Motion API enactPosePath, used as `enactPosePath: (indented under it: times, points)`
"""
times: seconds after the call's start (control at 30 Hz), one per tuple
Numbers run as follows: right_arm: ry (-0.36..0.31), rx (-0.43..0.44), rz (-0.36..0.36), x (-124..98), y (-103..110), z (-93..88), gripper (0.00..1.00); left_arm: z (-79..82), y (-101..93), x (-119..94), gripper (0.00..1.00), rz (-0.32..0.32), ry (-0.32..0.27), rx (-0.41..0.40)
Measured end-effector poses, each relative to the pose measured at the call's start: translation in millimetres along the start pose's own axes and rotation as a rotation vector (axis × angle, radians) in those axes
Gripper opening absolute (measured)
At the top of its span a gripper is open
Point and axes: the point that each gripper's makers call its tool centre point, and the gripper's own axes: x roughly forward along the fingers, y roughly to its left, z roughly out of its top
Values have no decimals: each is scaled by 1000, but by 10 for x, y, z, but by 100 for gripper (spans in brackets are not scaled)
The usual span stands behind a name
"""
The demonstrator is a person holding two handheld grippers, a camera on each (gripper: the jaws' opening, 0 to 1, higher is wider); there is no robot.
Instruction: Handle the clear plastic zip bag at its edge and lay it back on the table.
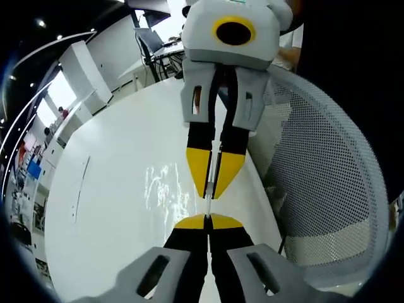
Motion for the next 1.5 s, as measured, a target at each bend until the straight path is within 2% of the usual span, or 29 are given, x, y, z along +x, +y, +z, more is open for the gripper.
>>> enactPosePath:
  times: [1.5]
  points:
    - [-9,12,-1,-31,-2,19,0,-9,10,-52,0,7,-9,-9]
